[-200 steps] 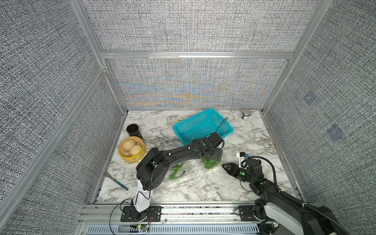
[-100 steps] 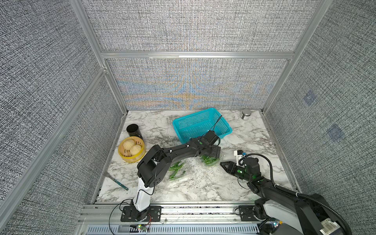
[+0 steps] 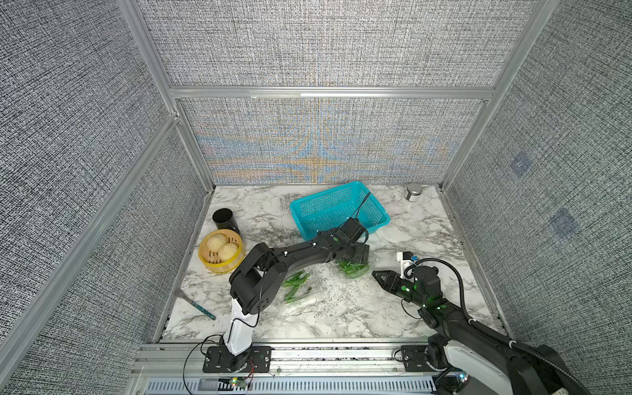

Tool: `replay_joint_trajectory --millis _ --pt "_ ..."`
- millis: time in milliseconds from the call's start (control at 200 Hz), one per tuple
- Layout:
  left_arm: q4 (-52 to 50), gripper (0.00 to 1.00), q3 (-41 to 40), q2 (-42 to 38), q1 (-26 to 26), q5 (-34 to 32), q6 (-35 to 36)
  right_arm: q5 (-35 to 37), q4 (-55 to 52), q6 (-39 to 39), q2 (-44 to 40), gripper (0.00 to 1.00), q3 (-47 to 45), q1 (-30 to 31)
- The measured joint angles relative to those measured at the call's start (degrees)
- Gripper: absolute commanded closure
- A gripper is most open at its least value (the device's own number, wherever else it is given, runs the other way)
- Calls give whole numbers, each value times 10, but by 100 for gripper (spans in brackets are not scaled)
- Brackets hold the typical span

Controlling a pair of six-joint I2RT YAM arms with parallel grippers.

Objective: Take small green peppers out of containers
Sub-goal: Open the packing box at the center of the board.

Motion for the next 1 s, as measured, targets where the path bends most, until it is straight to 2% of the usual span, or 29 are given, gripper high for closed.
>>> replay_joint_trajectory --millis 185,455,671,1001 --pt "6 18 -5 -1 1 0 -2 -3 45 9 40 64 -1 9" --pt "12 20 -10 -3 3 -1 -6 14 38 19 -22 52 -3 31" --pt "14 21 -10 -3 5 1 -9 30 17 27 -45 52 -10 34" --pt "28 21 -18 -3 6 0 -17 40 42 31 2 52 -9 38"
